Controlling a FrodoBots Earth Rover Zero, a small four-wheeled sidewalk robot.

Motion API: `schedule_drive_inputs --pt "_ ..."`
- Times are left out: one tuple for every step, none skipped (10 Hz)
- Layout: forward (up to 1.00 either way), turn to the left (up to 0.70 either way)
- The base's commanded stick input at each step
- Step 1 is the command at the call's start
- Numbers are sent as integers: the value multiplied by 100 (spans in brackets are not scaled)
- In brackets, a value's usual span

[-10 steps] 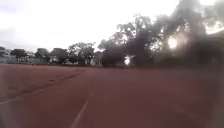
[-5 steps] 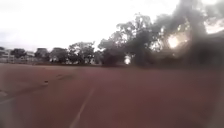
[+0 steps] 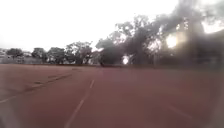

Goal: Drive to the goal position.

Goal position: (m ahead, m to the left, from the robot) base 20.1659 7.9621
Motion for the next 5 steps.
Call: schedule_drive_inputs --pt "70 -3" --pt "70 -22" --pt "70 -22" --pt "70 -7" --pt "70 0"
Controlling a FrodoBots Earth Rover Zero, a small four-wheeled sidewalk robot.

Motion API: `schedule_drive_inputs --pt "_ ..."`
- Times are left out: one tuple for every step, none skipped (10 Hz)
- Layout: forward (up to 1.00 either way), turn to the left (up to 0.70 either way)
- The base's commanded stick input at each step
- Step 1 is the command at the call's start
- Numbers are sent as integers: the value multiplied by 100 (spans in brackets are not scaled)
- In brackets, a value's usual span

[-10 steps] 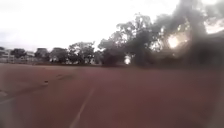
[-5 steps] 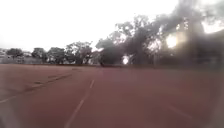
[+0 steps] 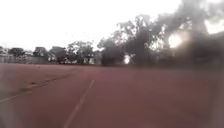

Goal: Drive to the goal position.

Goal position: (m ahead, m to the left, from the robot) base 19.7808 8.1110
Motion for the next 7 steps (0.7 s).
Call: schedule_drive_inputs --pt "70 0" --pt "70 0" --pt "70 0" --pt "70 0" --pt "70 0" --pt "70 0" --pt "70 0"
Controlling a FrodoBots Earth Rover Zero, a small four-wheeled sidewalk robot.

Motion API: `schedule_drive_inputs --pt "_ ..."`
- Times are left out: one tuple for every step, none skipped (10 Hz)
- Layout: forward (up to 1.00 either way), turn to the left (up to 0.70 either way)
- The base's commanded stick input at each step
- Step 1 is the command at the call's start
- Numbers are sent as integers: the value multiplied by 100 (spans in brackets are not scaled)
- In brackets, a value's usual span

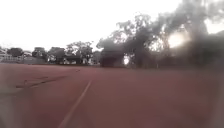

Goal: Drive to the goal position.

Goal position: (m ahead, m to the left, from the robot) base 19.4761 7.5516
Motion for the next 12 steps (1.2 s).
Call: schedule_drive_inputs --pt "70 0" --pt "70 0" --pt "70 0" --pt "70 0" --pt "70 0" --pt "70 0" --pt "70 0" --pt "70 1" --pt "70 2" --pt "70 2" --pt "70 2" --pt "70 2"
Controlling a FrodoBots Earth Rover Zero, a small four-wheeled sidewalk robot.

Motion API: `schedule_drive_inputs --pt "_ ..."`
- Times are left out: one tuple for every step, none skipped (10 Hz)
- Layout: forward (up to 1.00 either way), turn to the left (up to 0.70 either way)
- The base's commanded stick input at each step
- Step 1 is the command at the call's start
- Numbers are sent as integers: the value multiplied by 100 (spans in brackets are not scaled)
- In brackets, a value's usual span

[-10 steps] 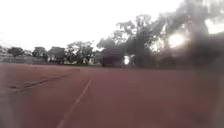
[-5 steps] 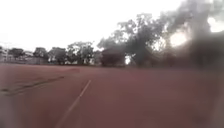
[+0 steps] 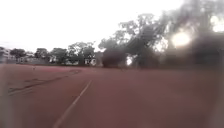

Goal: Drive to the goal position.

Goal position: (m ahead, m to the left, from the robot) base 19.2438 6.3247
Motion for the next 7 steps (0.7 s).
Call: schedule_drive_inputs --pt "70 2" --pt "70 2" --pt "70 2" --pt "70 2" --pt "70 2" --pt "70 3" --pt "70 3"
